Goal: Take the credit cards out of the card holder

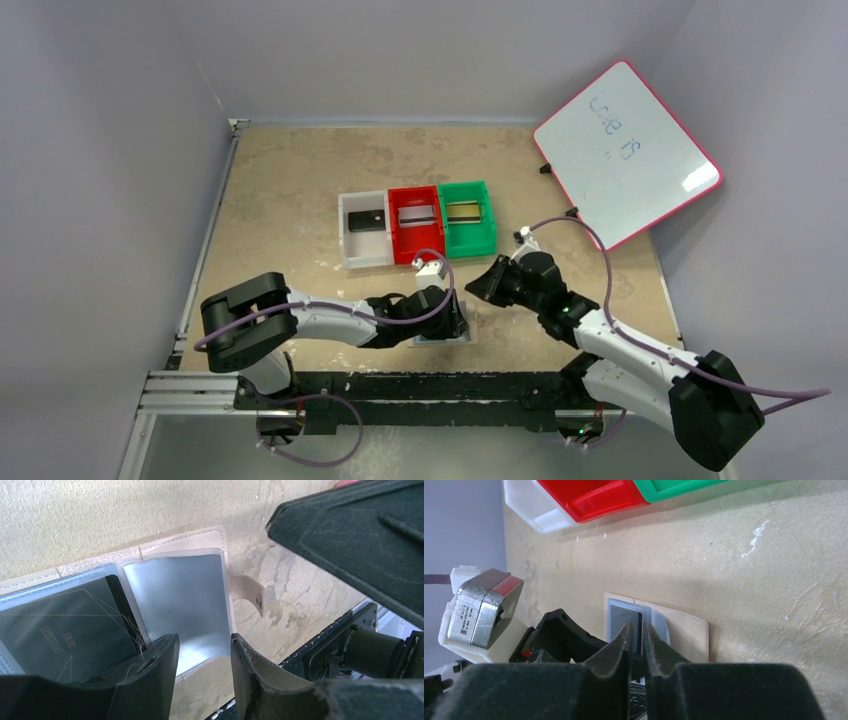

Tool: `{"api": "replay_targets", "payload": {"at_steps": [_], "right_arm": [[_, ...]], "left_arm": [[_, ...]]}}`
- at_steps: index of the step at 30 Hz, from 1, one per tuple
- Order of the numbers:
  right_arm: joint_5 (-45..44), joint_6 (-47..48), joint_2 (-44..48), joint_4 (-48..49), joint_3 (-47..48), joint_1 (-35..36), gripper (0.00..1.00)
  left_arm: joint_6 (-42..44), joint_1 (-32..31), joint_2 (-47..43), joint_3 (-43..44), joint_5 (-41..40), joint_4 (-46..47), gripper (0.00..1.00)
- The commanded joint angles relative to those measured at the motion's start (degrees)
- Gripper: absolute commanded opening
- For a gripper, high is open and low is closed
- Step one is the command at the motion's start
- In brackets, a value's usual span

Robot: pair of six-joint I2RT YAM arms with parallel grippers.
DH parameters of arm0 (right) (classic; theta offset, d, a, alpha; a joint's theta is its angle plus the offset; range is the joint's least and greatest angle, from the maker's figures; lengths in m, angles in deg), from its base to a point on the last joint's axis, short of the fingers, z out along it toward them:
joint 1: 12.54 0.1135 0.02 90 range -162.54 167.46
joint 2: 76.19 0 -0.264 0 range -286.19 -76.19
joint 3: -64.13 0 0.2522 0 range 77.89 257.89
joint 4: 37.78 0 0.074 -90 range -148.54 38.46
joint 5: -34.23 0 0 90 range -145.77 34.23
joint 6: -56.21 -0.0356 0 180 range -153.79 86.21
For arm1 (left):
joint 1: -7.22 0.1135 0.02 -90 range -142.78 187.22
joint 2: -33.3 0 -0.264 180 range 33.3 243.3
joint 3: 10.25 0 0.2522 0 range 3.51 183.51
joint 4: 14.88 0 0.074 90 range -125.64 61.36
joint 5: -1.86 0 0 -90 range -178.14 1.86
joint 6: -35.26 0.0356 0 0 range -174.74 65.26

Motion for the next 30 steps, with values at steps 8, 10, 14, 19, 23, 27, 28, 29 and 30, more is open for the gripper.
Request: {"api": "replay_targets", "payload": {"at_steps": [8,10,14,19,23,27,28,29,30], "right_arm": [[11.2,4.3,-12.6,10.0,3.4,0.1,0.04],[11.0,4.8,-14.8,9.4,3.9,0.1,0.03],[8.5,6.0,-18.1,5.8,4.4,0.2,0.03],[5.3,7.0,-19.9,3.8,3.4,0.2,0.01],[7.2,7.0,-19.3,6.8,2.0,0.2,0.08],[7.8,7.6,-17.4,8.0,1.8,0.2,0.18],[7.9,7.9,-16.8,8.1,1.8,0.3,0.19],[7.9,8.0,-16.3,8.0,1.9,0.4,0.2],[8.1,8.0,-15.8,8.0,1.8,0.6,0.2]], "left_arm": [[1.9,-1.0,-1.7,1.5,-1.6,-1.6,0.38],[1.8,-1.2,-1.7,1.5,-1.8,-1.6,0.38],[1.7,-1.5,-3.0,1.5,-2.9,-2.1,0.38],[1.1,-1.8,-9.4,0.3,-9.2,-5.5,0.43],[-0.5,-1.7,-15.9,-1.3,-18.2,-11.5,0.48],[-3.5,-1.7,-21.2,-1.4,-26.8,-20.3,0.54],[-4.7,-1.8,-22.2,-1.1,-28.7,-23.1,0.56],[-6.0,-1.8,-22.9,-0.8,-30.8,-25.7,0.58],[-7.3,-1.8,-23.6,0.0,-32.5,-28.3,0.6]]}}
